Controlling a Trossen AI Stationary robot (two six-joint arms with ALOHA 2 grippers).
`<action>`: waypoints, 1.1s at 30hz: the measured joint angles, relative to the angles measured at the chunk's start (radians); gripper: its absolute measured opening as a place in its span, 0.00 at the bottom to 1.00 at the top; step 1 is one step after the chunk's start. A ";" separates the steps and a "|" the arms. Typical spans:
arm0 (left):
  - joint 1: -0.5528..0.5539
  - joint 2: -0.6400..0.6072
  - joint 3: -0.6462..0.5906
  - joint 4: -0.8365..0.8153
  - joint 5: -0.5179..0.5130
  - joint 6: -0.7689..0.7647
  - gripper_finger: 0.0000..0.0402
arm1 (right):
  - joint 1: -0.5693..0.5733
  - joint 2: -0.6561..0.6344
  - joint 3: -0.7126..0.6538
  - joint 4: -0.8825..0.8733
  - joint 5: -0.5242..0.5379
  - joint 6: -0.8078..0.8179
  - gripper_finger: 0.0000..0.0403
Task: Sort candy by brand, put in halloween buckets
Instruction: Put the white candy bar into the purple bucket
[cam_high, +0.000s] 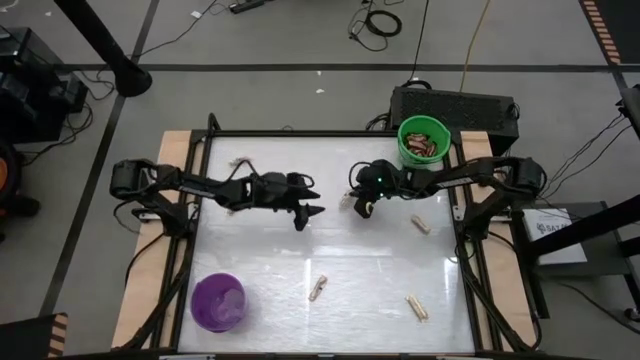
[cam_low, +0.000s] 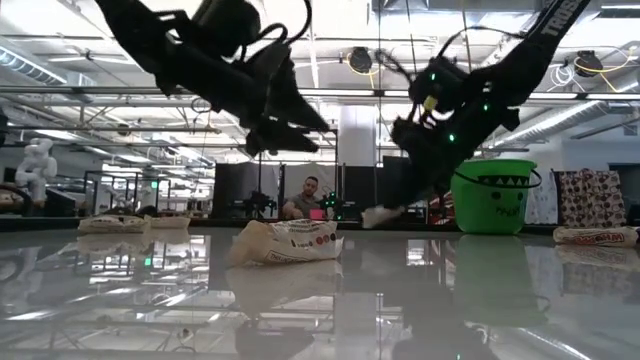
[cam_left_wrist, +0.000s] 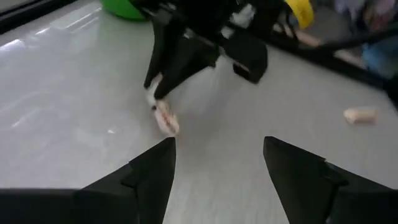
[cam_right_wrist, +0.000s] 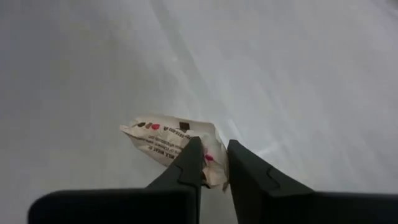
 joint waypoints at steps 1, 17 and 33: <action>-0.019 0.000 0.000 0.012 -0.039 -0.033 0.62 | 0.016 -0.008 0.000 0.018 0.000 0.000 0.11; -0.052 0.132 0.017 0.108 -0.130 -0.287 0.62 | 0.154 -0.063 0.002 0.200 0.000 -0.076 0.11; -0.029 0.191 0.019 0.220 -0.104 -0.277 0.62 | 0.154 -0.063 0.002 0.229 0.000 -0.077 0.11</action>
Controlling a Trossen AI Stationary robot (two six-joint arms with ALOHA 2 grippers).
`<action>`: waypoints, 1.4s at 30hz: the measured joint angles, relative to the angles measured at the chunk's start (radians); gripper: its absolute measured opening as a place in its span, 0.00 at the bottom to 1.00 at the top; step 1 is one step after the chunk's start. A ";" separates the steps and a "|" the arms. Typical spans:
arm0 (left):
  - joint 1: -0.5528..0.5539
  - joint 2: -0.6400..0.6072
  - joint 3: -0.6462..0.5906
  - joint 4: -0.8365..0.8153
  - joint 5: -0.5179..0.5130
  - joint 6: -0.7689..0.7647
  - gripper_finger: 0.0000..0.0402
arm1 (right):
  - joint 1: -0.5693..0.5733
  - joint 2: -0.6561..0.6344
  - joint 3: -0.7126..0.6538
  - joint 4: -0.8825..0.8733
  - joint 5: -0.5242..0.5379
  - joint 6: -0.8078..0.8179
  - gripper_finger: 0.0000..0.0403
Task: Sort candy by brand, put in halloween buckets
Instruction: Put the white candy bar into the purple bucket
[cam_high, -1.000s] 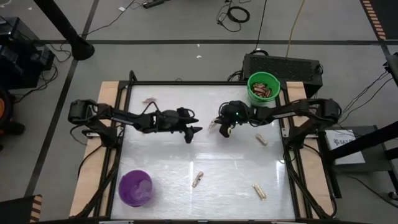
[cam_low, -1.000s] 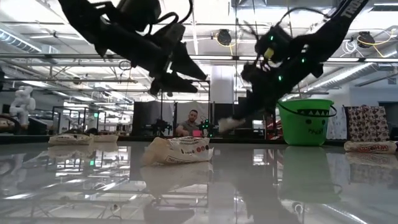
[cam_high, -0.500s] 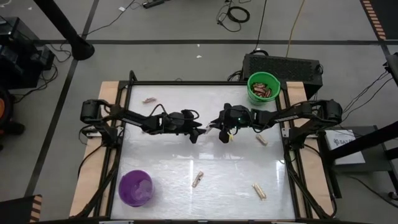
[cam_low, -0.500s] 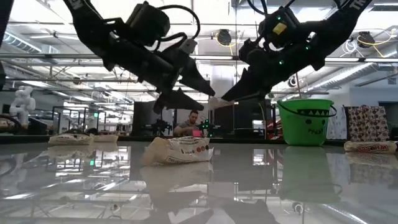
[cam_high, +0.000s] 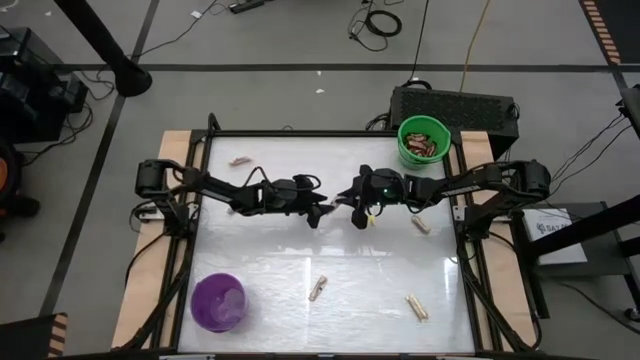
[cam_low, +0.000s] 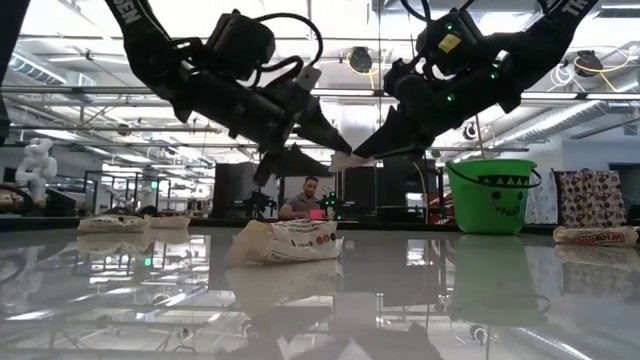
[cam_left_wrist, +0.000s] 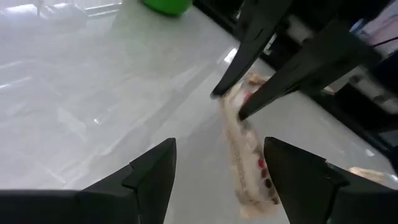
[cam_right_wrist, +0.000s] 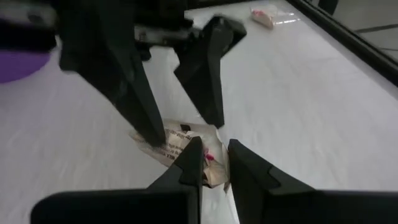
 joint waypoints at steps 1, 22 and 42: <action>0.000 0.002 0.000 -0.001 0.000 0.000 0.62 | 0.000 0.000 0.000 0.006 0.000 0.000 0.11; 0.000 0.026 0.005 0.042 0.058 0.084 0.61 | 0.000 0.000 0.000 0.039 0.001 -0.042 0.11; 0.000 0.026 0.006 0.041 0.073 0.090 0.14 | 0.000 -0.006 0.000 0.036 0.002 -0.103 0.11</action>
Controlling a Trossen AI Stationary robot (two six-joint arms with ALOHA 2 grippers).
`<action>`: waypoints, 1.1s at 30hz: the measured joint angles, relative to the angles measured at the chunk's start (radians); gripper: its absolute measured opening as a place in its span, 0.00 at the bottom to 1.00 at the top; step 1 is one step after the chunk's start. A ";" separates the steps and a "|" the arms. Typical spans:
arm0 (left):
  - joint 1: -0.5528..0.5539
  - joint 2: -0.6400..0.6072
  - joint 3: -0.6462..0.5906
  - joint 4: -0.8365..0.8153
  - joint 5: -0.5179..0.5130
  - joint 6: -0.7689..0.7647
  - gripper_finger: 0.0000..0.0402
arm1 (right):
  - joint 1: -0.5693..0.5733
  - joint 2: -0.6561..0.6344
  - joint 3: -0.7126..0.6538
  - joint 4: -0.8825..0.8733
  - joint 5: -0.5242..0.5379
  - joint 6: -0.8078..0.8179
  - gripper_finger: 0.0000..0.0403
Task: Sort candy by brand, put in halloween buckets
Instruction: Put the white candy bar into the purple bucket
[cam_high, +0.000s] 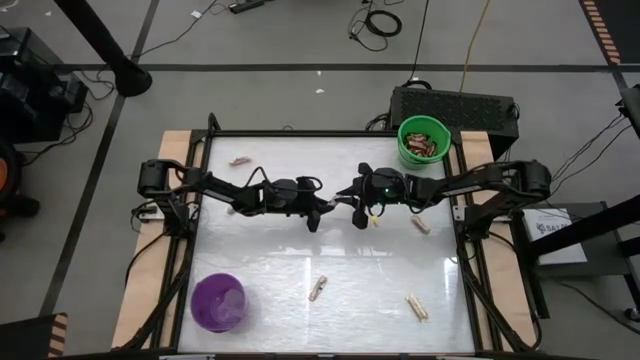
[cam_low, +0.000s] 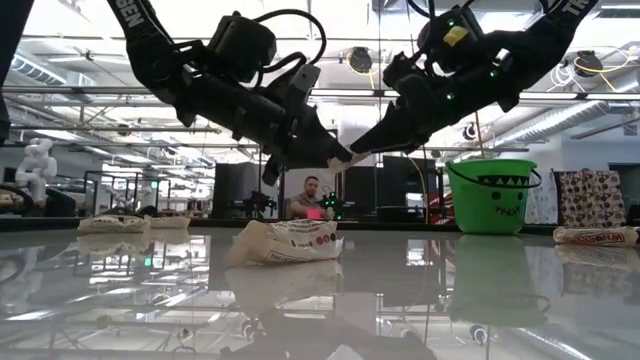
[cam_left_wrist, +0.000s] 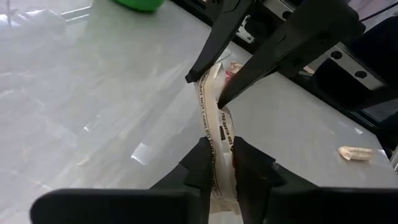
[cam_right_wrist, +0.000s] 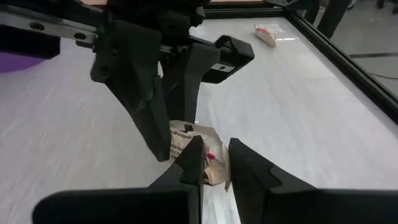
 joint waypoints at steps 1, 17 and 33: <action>0.000 0.000 0.000 0.001 0.003 0.001 0.14 | 0.000 -0.006 0.000 -0.004 0.000 -0.002 0.11; 0.035 -0.258 0.001 -0.290 0.013 0.052 0.13 | 0.000 -0.157 0.000 -0.315 0.007 0.081 0.11; -0.100 -0.345 -0.010 -0.491 -0.043 0.200 0.14 | 0.066 -0.114 0.000 -0.162 -0.001 0.080 0.11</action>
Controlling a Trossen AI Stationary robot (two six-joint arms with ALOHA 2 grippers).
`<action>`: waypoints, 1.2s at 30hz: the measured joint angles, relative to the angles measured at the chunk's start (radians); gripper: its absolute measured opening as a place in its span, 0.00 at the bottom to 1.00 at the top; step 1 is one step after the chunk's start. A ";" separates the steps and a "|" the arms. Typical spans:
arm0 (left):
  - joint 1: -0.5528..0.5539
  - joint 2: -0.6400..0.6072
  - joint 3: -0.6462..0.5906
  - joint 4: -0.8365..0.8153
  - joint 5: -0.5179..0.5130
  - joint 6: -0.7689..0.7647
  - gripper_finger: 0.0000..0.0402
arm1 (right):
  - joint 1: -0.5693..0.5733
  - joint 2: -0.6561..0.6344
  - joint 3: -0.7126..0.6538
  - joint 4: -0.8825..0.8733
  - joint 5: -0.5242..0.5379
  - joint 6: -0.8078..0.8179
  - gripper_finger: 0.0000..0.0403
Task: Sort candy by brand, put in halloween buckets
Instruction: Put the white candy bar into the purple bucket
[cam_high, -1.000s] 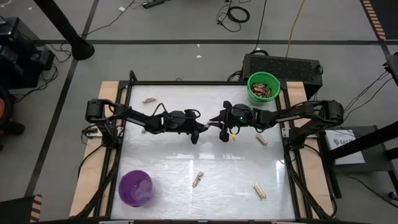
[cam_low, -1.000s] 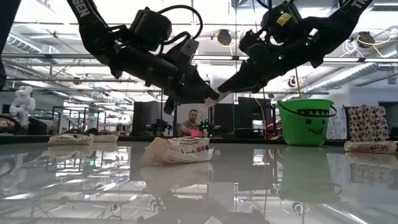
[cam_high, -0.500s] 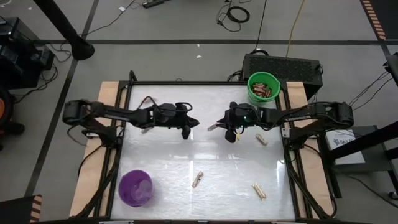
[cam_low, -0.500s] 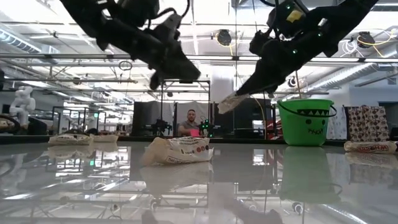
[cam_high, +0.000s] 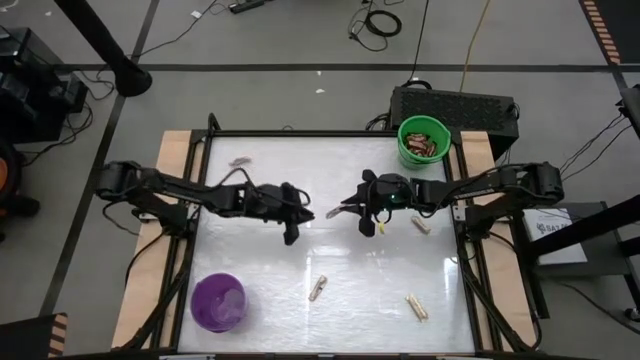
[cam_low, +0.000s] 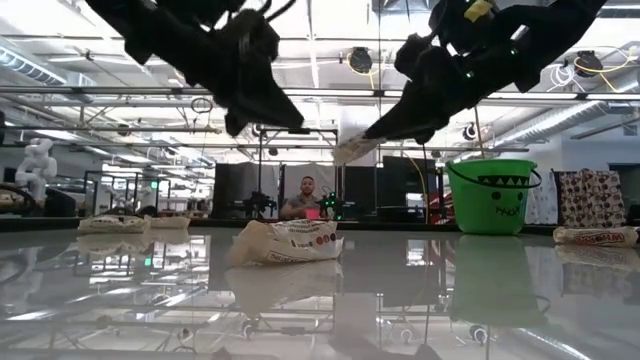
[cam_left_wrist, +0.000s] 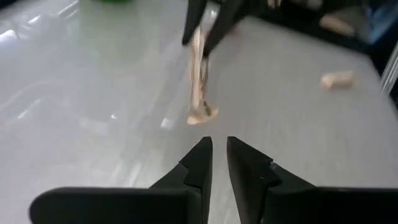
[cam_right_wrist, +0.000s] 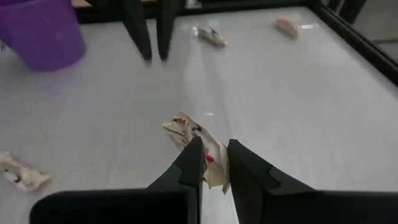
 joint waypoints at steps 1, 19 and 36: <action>-0.011 0.025 0.000 0.020 -0.007 0.009 0.14 | 0.005 0.011 0.000 0.024 -0.001 -0.006 0.11; -0.105 0.245 0.002 0.249 -0.172 0.358 0.48 | 0.007 0.035 0.000 0.118 0.000 -0.040 0.11; -0.163 0.244 0.002 0.361 -0.386 0.707 0.59 | 0.007 0.035 0.000 0.120 0.001 -0.018 0.11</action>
